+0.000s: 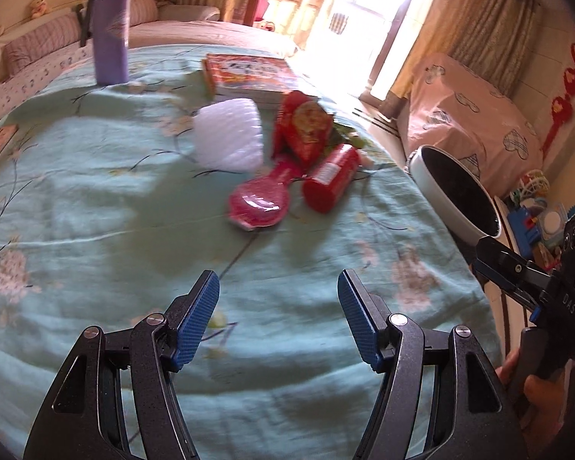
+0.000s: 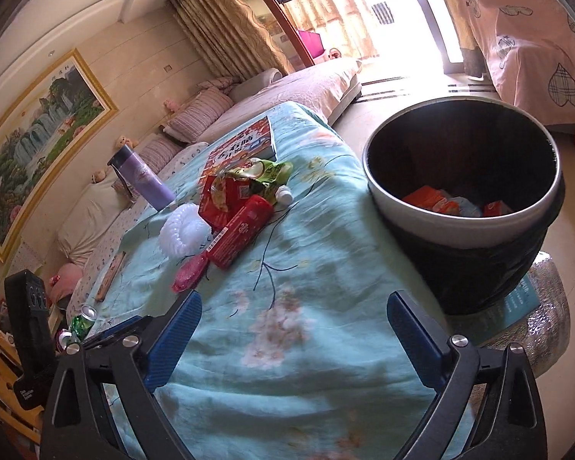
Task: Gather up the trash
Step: 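Move both open tools back toward the items on the bedspread, then grasp the white foam mesh block with the left tool while the right tool grasps the red can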
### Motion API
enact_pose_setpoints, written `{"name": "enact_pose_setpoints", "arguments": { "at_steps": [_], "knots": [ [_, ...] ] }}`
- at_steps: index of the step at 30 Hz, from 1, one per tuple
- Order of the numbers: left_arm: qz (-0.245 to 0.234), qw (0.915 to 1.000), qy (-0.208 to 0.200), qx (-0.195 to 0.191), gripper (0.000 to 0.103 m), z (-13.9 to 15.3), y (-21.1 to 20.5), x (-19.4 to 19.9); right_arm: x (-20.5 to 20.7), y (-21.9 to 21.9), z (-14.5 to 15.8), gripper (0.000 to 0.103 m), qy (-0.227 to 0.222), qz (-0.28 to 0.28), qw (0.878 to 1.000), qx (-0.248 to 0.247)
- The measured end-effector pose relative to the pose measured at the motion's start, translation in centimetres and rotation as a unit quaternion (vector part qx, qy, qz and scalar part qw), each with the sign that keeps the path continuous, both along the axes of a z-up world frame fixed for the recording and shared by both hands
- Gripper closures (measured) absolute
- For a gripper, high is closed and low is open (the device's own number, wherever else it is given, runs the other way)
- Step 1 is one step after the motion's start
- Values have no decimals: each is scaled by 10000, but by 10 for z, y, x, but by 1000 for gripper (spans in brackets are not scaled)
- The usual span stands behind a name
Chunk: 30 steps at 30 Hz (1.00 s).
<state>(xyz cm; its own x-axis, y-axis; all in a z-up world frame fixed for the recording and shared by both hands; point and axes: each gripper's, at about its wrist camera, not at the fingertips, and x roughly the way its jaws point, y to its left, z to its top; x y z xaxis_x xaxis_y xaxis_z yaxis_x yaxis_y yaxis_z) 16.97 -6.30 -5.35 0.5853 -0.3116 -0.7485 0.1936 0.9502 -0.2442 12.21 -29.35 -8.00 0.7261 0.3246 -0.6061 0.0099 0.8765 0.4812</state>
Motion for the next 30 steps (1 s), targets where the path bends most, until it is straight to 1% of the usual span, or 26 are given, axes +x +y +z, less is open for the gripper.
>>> {"name": "enact_pose_setpoints", "arguments": {
  "at_steps": [4, 7, 11, 16, 17, 20, 23, 28, 30],
  "knots": [
    [166, 9998, 63, -67, 38, -3, 19, 3, 5, 14, -2, 5, 18, 50, 10000, -23],
    [261, 9996, 87, -58, 38, -2, 27, 9, 11, 23, -3, 5, 60, 99, 9999, 69],
    [297, 9995, 92, -97, 38, -1, 32, 19, 26, 34, -7, 5, 242, 66, 9996, 143],
    [296, 9992, 150, -202, 38, -1, 33, 39, 44, 46, -15, 6, 385, 122, 9982, 443],
    [286, 9992, 163, -240, 38, 0, 33, 44, 49, 47, -17, 7, 394, 110, 9979, 503],
    [205, 9990, 253, -307, 37, 3, 30, 61, 62, 49, -20, 15, 448, 34, 9966, 694],
    [218, 9994, 190, -213, 35, 5, 26, 80, 76, 49, -25, 23, 540, -19, 9947, 869],
    [357, 9989, 289, -99, 34, -5, 22, 122, 97, 46, -30, 25, 626, -147, 9930, 995],
    [343, 9989, 325, -46, 36, -10, 22, 134, 104, 47, -31, 25, 649, -162, 9928, 998]
  ]
}}
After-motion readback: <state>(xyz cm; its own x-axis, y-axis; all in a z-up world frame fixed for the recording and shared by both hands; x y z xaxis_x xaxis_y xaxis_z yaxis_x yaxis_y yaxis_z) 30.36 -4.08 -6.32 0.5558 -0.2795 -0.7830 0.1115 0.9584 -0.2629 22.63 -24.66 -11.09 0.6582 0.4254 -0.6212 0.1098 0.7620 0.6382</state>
